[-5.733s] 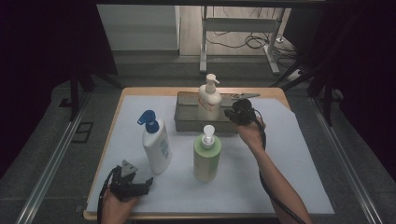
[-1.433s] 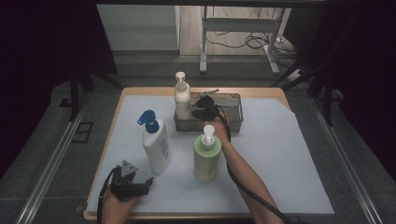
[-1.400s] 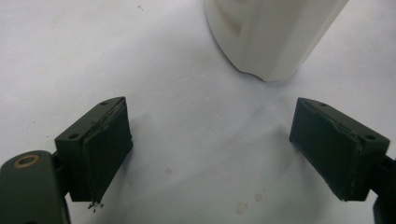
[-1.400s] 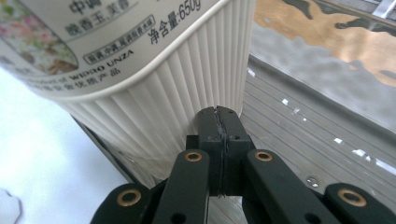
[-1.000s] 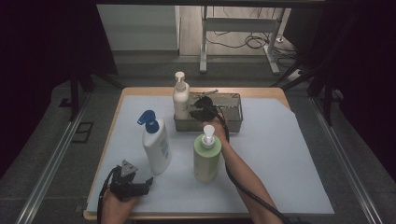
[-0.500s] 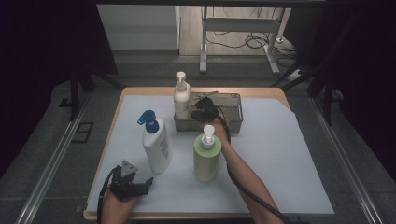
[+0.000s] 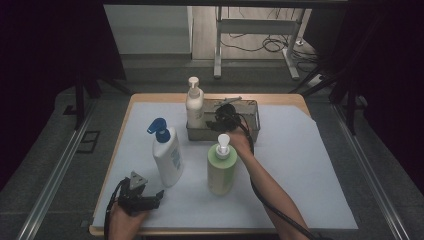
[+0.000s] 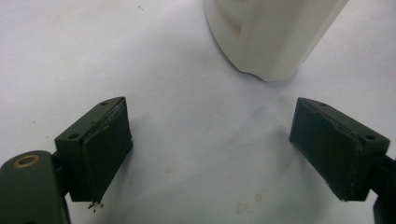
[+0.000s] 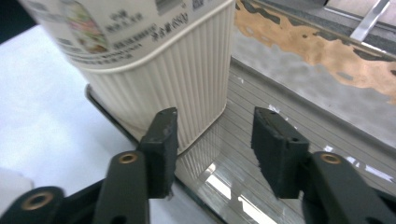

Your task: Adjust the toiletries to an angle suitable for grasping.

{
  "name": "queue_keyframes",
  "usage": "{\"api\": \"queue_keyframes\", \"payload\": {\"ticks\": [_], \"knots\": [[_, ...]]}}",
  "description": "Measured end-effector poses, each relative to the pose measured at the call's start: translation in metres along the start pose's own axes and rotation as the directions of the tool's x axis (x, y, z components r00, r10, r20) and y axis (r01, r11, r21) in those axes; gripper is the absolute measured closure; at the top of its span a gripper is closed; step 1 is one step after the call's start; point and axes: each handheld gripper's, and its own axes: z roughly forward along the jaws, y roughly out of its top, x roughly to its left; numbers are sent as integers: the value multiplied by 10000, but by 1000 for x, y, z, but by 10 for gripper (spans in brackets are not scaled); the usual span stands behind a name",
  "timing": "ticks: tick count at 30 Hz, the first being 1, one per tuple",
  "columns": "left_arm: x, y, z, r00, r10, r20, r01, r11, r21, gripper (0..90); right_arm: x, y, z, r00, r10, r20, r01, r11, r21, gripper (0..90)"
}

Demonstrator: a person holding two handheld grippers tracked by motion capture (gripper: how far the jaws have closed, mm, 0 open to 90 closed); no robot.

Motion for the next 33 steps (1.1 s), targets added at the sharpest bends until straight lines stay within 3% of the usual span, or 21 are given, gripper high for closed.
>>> {"api": "queue_keyframes", "payload": {"ticks": [21, 33], "knots": [[0, 0, 0, 10000, -5, -1, 5, 10000, -25, 125, 1, -11, -43, 9963, -734, -455, 727, 9972, -165, 327], [0, 0, 0, 10000, -1, -1, 1, 10000, -15, 125, -7, -32, -70, 9956, -645, -674, 622, 9974, -365, 284]]}}
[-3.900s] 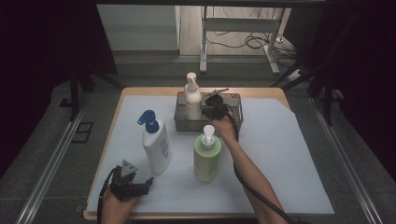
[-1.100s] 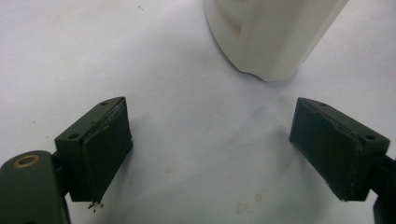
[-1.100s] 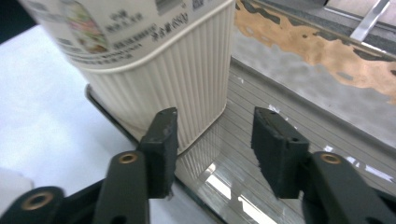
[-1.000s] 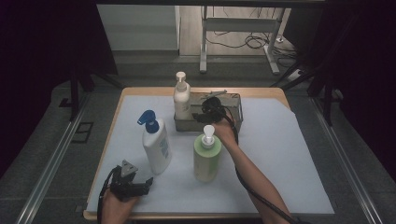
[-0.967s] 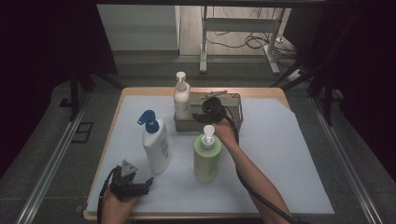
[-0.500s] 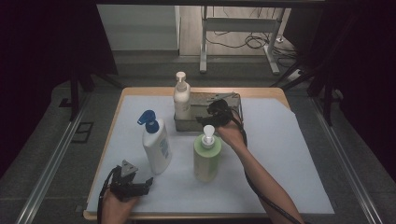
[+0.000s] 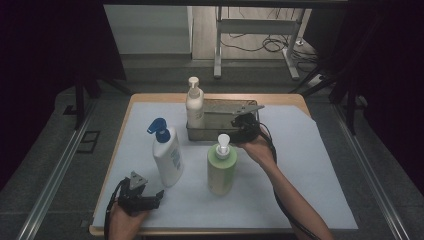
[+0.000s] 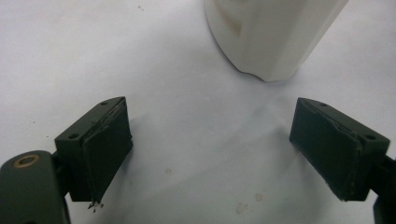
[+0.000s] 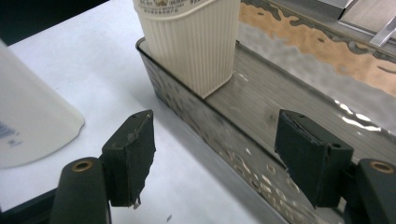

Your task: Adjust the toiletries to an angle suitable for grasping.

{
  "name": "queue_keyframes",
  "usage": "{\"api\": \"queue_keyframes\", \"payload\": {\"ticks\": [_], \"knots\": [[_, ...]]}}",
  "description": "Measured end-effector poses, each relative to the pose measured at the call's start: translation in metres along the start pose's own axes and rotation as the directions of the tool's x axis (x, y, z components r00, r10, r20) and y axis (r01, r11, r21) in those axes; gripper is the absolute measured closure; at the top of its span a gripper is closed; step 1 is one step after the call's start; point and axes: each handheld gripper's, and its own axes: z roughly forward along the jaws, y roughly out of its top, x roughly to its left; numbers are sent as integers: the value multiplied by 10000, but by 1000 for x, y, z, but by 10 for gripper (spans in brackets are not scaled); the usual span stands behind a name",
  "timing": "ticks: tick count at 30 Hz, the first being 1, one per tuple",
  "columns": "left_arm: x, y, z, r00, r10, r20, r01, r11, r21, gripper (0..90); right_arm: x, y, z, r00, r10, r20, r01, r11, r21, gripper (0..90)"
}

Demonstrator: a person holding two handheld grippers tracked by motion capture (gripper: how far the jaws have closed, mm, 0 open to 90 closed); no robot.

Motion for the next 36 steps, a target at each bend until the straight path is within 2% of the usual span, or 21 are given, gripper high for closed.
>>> {"api": "queue_keyframes", "payload": {"ticks": [13, 36], "knots": [[0, 0, 0, 10000, 8, 1, -8, 10000, 2, 125, -4, -30, -23, 10000, 9, -31, -8, 9999, 169, 239], [0, 0, 0, 10000, 7, -8, -7, 10000, 0, 126, 18, -72, -67, 9969, -677, -409, 686, 9974, 214, 203]]}}
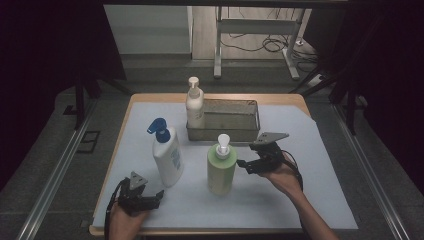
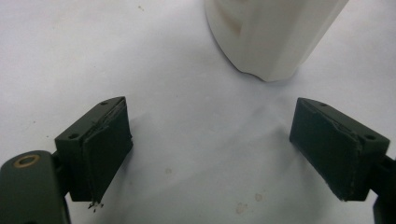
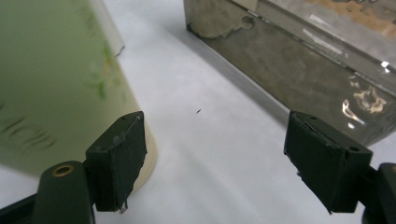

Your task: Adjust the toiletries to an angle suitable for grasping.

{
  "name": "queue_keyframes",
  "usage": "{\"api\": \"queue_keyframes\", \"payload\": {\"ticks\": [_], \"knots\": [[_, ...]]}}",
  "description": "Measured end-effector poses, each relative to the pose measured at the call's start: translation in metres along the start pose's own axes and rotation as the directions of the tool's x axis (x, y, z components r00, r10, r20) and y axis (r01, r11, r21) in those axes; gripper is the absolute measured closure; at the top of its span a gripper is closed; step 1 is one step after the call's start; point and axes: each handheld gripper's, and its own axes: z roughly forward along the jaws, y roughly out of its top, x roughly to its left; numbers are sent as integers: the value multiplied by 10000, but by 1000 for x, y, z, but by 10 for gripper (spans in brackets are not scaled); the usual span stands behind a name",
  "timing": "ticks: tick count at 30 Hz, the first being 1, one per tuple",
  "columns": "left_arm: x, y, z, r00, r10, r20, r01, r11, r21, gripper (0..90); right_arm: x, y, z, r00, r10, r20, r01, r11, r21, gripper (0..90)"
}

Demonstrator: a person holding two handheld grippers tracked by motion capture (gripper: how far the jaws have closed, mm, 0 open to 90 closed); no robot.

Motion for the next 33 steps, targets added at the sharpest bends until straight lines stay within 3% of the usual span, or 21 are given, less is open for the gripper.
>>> {"api": "queue_keyframes", "payload": {"ticks": [18, 33], "knots": [[0, 0, 0, 10000, -30, -16, 30, 10000, -31, 126, 34, -17, -17, 9939, -519, -973, 520, 9986, -12, 129], [0, 0, 0, 10000, -38, -10, 38, 10000, -30, 126, 58, -2, -10, 9844, -1044, -1416, 1024, 9945, -214, 54]]}}
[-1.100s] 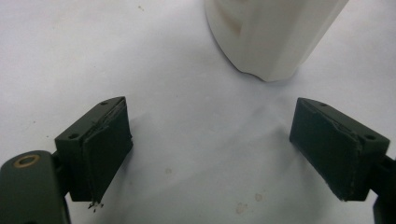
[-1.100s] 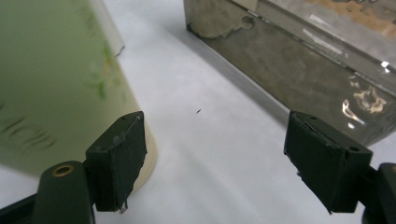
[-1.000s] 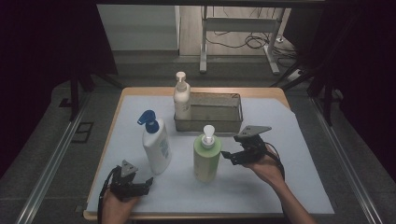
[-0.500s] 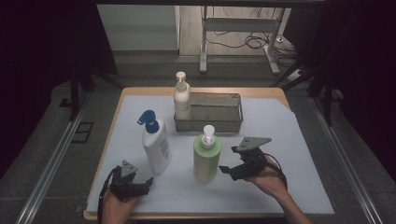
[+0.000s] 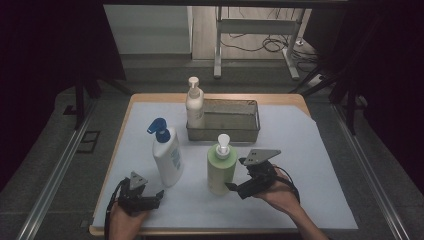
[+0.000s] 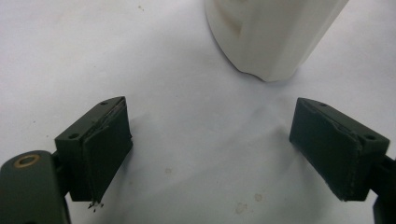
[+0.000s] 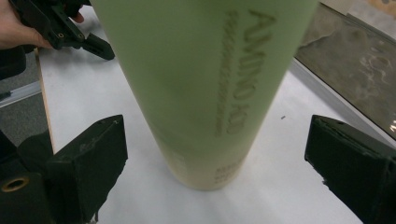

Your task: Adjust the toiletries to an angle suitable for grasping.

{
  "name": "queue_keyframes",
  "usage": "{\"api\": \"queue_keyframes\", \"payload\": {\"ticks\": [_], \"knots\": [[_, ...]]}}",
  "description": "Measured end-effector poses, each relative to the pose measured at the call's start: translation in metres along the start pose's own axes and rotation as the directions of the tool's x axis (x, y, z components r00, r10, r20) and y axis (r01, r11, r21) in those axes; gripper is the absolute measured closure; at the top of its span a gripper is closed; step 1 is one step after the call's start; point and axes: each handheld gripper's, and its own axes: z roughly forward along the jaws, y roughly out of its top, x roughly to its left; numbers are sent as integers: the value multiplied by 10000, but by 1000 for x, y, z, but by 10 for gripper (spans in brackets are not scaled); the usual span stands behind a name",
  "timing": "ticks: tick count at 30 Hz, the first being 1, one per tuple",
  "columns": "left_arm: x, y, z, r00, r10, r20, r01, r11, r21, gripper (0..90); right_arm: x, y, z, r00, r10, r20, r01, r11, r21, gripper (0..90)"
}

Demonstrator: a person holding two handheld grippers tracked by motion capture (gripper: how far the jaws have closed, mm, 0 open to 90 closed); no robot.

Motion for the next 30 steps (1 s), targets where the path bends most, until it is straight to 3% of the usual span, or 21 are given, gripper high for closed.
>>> {"api": "queue_keyframes", "payload": {"ticks": [10, 19, 30], "knots": [[0, 0, 0, 10000, -3, 3, 3, 10000, -1, 126, 5, 13, 11, 9996, -185, 191, 185, 9998, -3, 16], [0, 0, 0, 10000, -16, 6, 16, 10000, 9, 126, 5, 21, 24, 9998, -60, 209, 62, 9999, -100, 17], [0, 0, 0, 10000, -18, 6, 18, 10000, 5, 126, 9, 28, 32, 9996, -151, 240, 161, 9991, -402, 104]]}}
